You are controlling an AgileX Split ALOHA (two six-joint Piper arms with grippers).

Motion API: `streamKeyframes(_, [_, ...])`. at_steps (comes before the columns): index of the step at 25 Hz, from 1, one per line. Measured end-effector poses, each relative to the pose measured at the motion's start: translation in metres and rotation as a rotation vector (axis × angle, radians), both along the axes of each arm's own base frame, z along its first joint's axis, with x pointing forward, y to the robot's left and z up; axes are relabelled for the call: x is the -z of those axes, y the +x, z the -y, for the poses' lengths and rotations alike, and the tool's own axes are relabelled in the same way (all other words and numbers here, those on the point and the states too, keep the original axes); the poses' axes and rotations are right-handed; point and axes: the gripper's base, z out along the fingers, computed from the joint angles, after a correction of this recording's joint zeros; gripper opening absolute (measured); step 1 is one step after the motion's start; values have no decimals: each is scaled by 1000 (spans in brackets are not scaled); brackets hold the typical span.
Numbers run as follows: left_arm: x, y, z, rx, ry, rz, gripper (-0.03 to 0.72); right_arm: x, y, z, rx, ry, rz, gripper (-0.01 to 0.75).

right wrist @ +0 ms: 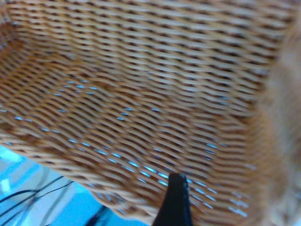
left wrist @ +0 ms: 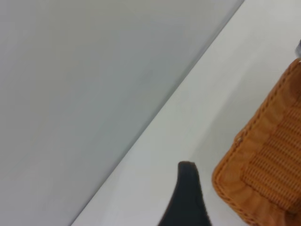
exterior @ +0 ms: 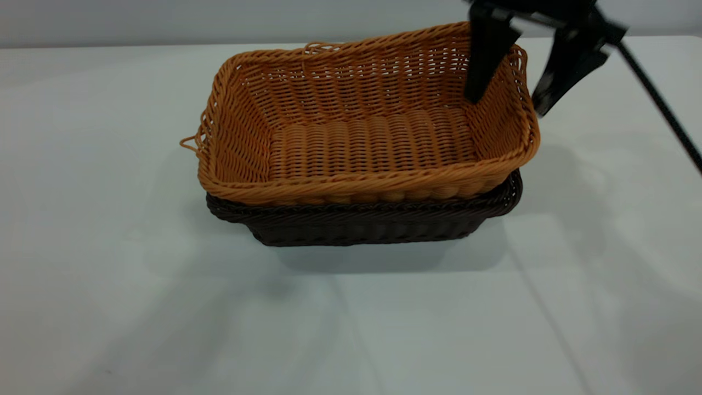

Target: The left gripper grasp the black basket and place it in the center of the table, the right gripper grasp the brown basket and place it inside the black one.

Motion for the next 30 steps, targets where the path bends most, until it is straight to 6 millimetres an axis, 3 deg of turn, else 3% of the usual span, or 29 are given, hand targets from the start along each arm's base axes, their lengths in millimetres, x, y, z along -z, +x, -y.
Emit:
streamKeyframes(4, [-5, -1, -6, -25, 22, 35, 542, -39, -4, 9, 18, -70, 89, 566])
streamKeyframes(9, [-33, -27, -34, -85, -78, 102, 542, -138, -32, 17, 37, -30, 321, 551])
streamKeyframes(13, [-52, -65, -70, -131, -186, 135, 542, -216, -91, 31, 43, 13, 509, 551])
streamKeyframes(15, [-51, -85, -89, -147, -213, 135, 542, -239, -129, 41, 40, 16, 579, 551])
streamKeyframes(17, [-38, -97, -100, -168, -212, 101, 542, -258, -172, 52, 40, 16, 657, 551])
streamKeyframes(20, [-10, -114, -116, -221, -222, 33, 542, -263, -232, 70, 44, -7, 748, 550])
streamKeyframes(23, [34, -122, -123, -285, -184, -70, 542, -249, -283, 86, 100, -13, 857, 550])
streamKeyframes(27, [104, -128, -128, -342, -60, -220, 542, -205, -338, 106, 191, -48, 925, 550])
streamKeyframes(30, [139, -138, -134, -366, -17, -304, 542, -169, -364, 118, 232, -105, 956, 550])
